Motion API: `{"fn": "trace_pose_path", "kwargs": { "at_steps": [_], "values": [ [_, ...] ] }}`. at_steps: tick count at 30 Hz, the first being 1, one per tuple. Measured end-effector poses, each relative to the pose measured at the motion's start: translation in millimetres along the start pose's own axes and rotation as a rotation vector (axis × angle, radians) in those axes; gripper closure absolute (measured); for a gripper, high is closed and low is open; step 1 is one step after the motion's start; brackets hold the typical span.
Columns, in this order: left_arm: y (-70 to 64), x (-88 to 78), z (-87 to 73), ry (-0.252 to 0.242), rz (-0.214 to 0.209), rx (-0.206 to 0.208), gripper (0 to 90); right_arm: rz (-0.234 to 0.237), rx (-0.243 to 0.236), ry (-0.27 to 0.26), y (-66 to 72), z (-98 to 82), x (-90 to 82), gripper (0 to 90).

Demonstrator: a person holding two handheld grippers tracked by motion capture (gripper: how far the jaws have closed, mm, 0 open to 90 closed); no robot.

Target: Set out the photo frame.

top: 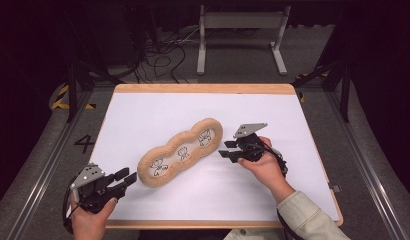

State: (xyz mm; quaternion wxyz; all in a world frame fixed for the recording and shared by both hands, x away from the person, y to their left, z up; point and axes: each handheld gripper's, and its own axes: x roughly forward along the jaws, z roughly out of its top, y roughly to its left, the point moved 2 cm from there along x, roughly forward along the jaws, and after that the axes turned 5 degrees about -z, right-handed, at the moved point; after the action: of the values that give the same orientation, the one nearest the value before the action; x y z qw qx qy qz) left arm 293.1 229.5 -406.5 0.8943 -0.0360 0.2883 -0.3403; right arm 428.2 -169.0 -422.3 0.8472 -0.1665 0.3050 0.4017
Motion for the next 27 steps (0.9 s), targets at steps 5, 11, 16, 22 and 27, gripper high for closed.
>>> {"fn": "trace_pose_path", "kwargs": {
  "at_steps": [5, 11, 16, 22, 27],
  "values": [
    [6.5, 11.4, -3.9, 0.073, -0.029, -0.066, 41.2, -0.021, 0.033, 0.015, -17.2, 6.6, 9.1, 47.3],
    [9.3, 22.8, -6.7, 0.106, -0.017, -0.071, 30.6, 0.006, 0.041, 0.036, -29.7, 11.3, 22.4, 45.0],
    [12.0, 34.3, -7.0, 0.127, -0.033, -0.064, 29.5, 0.019, 0.056, 0.051, -38.9, 15.7, 35.7, 44.1],
    [10.5, 49.9, -9.3, 0.196, -0.082, -0.072, 34.4, 0.085, 0.057, 0.066, -44.7, 20.6, 48.8, 39.1],
    [10.4, 55.5, -9.6, 0.214, -0.089, -0.072, 44.0, 0.117, 0.027, 0.075, -45.5, 22.2, 57.4, 38.2]
  ]
}}
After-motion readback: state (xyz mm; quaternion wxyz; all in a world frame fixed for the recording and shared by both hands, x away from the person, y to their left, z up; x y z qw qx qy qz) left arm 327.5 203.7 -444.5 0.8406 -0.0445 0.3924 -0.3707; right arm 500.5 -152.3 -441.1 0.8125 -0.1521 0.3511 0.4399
